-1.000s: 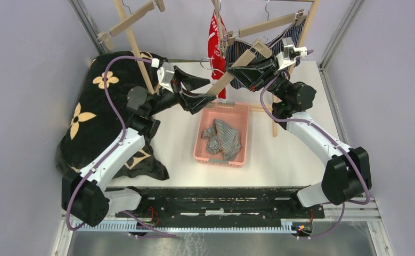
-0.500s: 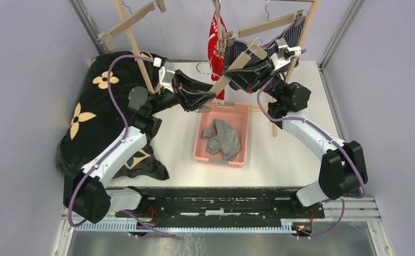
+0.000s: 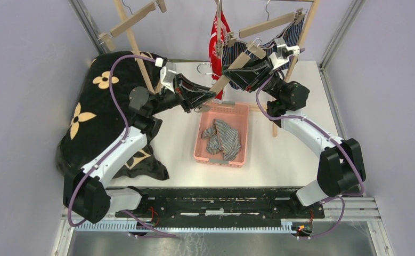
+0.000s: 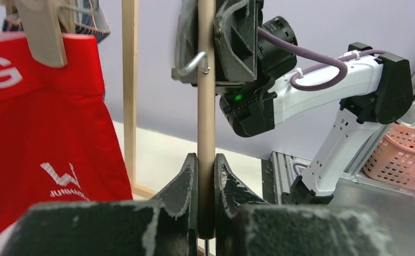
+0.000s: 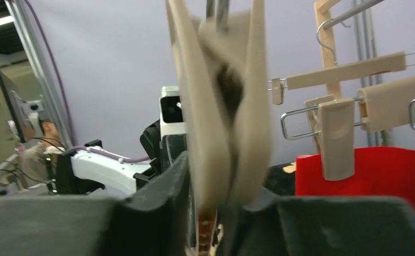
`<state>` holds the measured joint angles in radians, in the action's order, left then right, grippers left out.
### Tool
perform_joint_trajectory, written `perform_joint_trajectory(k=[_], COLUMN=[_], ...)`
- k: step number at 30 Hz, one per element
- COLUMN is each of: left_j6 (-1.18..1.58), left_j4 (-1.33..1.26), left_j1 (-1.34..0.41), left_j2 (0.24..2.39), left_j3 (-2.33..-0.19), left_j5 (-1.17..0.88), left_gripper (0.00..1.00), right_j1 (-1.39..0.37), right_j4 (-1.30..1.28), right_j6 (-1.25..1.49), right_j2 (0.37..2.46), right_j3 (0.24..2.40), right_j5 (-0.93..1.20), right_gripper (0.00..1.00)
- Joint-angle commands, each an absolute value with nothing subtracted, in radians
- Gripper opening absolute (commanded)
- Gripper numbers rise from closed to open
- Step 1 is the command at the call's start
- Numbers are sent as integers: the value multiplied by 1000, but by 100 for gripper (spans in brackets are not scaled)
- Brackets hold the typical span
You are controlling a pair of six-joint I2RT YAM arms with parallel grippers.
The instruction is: Remove the underwear clipped to the hanger
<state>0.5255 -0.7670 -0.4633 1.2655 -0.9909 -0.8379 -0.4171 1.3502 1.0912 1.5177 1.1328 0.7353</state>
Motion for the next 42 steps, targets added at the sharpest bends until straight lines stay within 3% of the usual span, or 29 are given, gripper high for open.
perform_joint_trajectory(k=[1,4,9,19,28,36,42], left_j6=[428,346,231,109,20,-29,-24], left_j4=[-587,-413,-91,298,623,637,588], left_j1=[-480,-479,-479,-479,-479,-471,-392], left_j2=[1182,1100,972,817,937,1181,1392], left_j3=[-1021,-1030,-1073,-1252,-1458,-1608,-1824], left_j5=[-806,-732,-554,-213,221,244,124], left_gripper=[3,3,3,3,3,3,3], right_j1=[-429,-429,-430,-431,-436,-436,-435], right_j4=[1380,1273,1016,532,285,259,259], right_j6=[1061,968,769,396,271,253,256], right_j2=[1467,1416,1306,1046,947,930,961], right_j3=[1145,1106,1047,878,831,833,834], right_j5=[749,744,746,551,436,425,443], right_gripper=[40,68,76,76,73,73,72])
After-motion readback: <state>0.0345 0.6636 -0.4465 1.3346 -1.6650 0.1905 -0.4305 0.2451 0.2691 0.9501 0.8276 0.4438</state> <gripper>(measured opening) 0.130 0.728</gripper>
